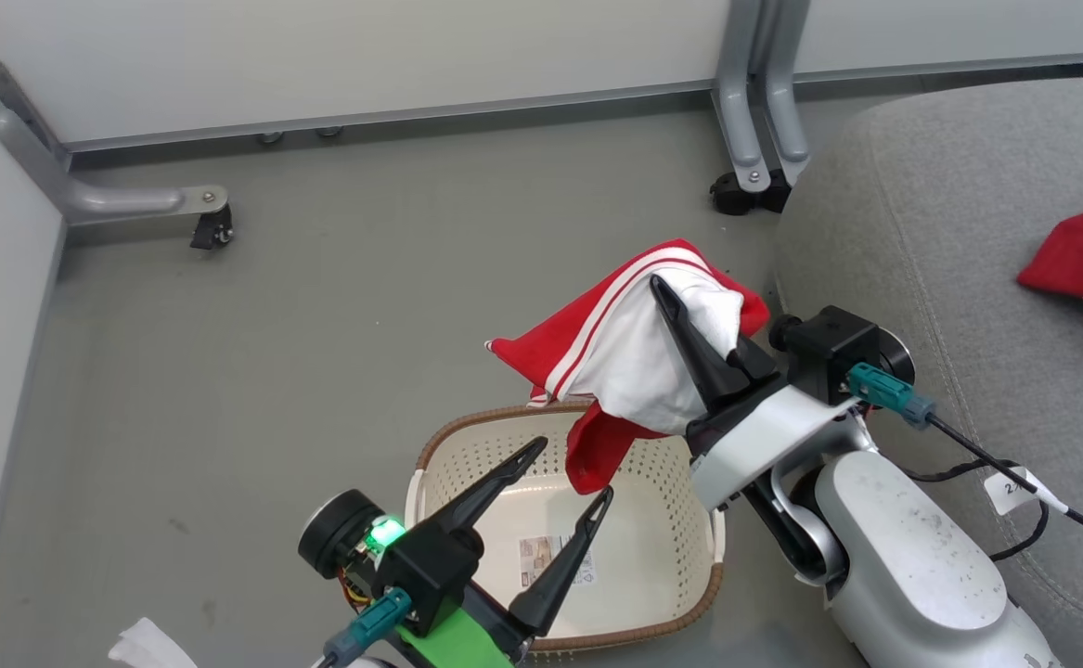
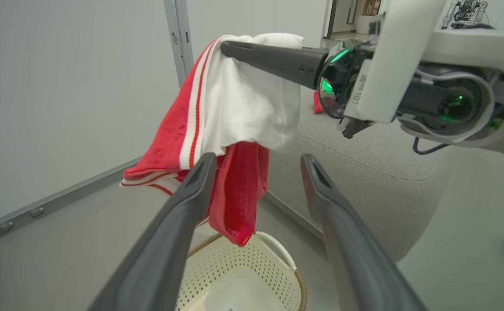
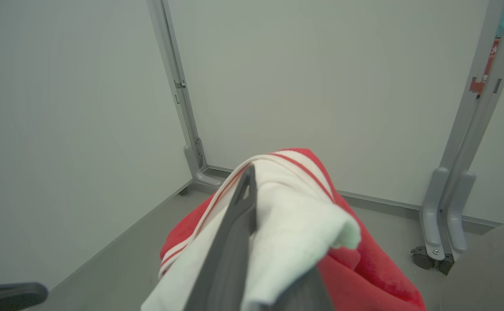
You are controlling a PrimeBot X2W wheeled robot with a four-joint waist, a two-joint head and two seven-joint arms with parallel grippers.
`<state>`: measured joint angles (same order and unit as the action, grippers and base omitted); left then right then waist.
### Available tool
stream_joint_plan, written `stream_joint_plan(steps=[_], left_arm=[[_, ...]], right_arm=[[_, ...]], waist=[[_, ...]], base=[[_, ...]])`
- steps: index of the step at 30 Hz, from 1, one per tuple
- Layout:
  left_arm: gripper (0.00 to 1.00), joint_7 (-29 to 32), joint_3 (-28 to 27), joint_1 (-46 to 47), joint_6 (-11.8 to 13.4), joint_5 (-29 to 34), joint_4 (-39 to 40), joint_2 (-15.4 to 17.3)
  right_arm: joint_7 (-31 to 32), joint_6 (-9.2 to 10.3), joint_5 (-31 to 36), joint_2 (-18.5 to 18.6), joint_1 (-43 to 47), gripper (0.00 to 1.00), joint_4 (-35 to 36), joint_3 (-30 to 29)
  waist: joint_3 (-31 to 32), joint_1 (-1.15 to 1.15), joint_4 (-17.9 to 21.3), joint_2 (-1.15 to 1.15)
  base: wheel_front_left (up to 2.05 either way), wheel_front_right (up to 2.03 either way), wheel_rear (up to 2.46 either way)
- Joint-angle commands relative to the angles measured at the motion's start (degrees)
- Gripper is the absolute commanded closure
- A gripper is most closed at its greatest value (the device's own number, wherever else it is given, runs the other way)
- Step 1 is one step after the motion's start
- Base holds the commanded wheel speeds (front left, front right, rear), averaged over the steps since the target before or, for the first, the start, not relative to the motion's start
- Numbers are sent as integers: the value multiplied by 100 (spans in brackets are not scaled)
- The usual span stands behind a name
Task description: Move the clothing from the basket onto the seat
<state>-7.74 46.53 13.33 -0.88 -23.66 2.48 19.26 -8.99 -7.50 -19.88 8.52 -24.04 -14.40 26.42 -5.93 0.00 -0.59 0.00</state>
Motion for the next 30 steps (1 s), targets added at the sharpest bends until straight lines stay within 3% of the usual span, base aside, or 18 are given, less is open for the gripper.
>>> stream_joint_plan(steps=[1, 22, 30], left_arm=[[0, -40, -25, 31, 23, 52, 18, 61], [0, 262, -197, 439, 174, 297, 560, 562], [0, 401, -171, 497, 170, 312, 711, 668]], right_arm=[[-58, 2, 61, -9, 1, 100, 25, -49], [-446, 2, 174, -334, 143, 100, -105, -956], [-512, 2, 222, -385, 217, 100, -174, -1269]], waist=[[-173, 0, 304, 0], [-992, 0, 2245, 0], [-1093, 0, 2640, 0]], base=[[0, 0, 0], [0, 0, 0], [0, 0, 0]])
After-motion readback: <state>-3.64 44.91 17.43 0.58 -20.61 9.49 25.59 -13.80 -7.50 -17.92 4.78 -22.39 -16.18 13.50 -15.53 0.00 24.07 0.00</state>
